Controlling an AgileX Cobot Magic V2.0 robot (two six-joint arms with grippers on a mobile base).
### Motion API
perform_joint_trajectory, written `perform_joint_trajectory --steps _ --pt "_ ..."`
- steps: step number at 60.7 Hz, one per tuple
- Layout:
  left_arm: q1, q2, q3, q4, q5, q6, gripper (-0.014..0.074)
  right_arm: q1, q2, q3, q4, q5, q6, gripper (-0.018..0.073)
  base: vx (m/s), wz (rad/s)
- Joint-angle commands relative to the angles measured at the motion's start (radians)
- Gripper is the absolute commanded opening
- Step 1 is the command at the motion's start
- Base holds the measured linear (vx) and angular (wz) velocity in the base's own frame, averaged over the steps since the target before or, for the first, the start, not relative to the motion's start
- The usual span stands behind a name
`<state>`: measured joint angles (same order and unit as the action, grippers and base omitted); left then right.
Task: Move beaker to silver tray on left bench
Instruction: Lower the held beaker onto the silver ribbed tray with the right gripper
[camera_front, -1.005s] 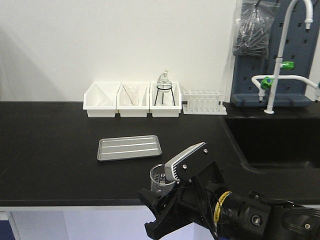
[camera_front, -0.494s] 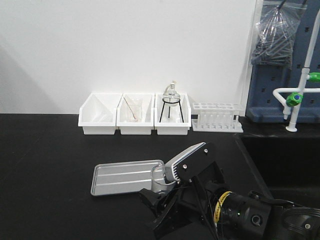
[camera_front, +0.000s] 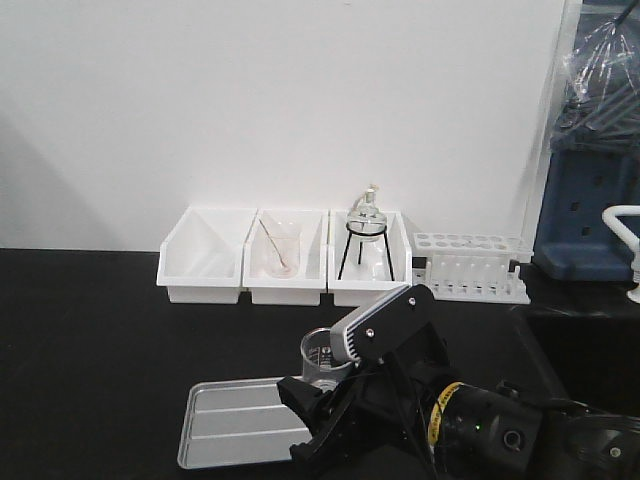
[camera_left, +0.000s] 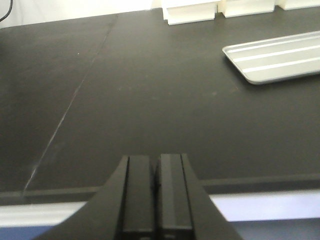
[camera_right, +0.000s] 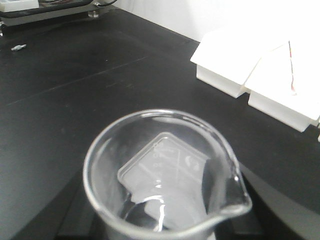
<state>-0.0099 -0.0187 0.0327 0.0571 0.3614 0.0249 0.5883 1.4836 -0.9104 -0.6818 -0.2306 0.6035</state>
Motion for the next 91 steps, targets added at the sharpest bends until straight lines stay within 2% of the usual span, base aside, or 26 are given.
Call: perform_joint_trajectory --steps 1,70,81,91 --pt "-0.005 -0.008 0.02 -0.003 -0.074 -0.002 0.0001 -0.001 -0.037 -0.03 0.012 -0.068 -0.003 0.0031 0.25 0.04" --pt "-0.005 -0.008 0.02 -0.003 -0.074 -0.002 0.0001 -0.001 -0.032 -0.03 0.012 -0.083 -0.004 0.0031 0.1 -0.02" --pt "-0.005 -0.008 0.02 -0.003 -0.074 -0.002 0.0001 -0.002 0.081 -0.071 0.015 -0.147 -0.063 0.0031 0.0 0.0" --pt "-0.005 -0.008 0.02 -0.003 -0.074 -0.002 0.0001 -0.002 0.242 -0.177 0.015 -0.212 -0.067 0.0031 0.0 0.0"
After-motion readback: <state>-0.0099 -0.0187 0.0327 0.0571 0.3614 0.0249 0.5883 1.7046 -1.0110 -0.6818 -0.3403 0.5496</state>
